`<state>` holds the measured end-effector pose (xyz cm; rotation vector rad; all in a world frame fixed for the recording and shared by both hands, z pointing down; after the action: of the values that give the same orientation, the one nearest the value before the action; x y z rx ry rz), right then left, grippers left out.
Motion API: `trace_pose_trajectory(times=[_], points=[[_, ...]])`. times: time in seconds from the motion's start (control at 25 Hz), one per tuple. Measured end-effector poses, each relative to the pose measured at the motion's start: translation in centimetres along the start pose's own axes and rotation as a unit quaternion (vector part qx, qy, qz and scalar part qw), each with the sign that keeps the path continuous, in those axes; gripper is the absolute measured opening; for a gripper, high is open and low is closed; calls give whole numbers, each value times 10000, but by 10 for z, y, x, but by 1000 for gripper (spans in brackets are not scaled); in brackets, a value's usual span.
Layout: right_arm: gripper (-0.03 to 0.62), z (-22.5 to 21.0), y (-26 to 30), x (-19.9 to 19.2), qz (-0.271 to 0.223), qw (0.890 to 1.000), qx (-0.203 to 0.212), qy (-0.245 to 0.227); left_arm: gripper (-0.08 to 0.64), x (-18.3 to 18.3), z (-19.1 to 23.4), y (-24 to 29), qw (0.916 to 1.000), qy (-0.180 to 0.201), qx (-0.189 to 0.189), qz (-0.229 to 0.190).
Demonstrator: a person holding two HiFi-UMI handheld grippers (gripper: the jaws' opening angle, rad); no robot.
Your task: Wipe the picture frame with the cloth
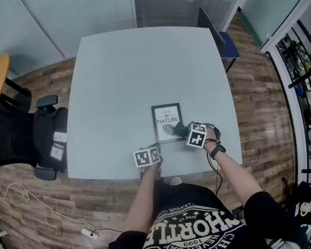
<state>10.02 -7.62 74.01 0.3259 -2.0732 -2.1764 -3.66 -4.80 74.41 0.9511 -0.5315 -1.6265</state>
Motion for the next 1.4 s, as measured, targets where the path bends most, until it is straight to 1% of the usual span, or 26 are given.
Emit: trace_pose_trajectory(times=[0.12,0.2,0.28,0.36,0.48,0.64,0.84,0.96,1.08,1.24,1.4], points=[[75,0,2,-7,-59,9996,88,256,-6,0,-2,1,10000,50,4,28],[75,0,-3,-4,-90,9997,87,216,-6,0,-5,1,10000,51,-13,42],[75,1,-13,13,-338,9993,110,136,-6,0,-6,1,10000,53,-35,37],[75,4,-22,40,-677,9975,208,52,-6,0,-6,1,10000,40,-51,22],[75,14,-25,78,-903,9950,349,-231,-6,0,-5,2,10000,-5,-75,18],[75,29,-19,110,-936,9926,538,-552,-6,-1,-8,1,9999,-51,-138,4],[71,42,-6,124,-843,9915,643,-758,-6,-2,-6,-1,9996,-130,-236,-86],[72,42,-4,122,-875,9914,630,-743,-6,-2,-4,-1,9996,-114,-245,-103],[72,39,-3,107,-823,9929,574,-641,-6,-3,-3,0,9997,-83,-199,-77],[72,29,-3,72,-641,9962,427,-403,-6,-3,-3,-1,9999,-78,-133,-36],[74,18,-7,30,-518,9984,224,-13,-6,-2,-3,-1,9999,-68,-90,-43]])
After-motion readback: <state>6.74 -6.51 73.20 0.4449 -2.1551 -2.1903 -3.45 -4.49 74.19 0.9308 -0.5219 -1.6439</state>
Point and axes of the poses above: the fingertips, and each gripper's own axes: y forward along the fingers, z to its left, x out of its top, the point moved 1 cm from there along -y, backward along the fingers, and after that the axes turned 10 degrees about z, right-handed, at the moved point
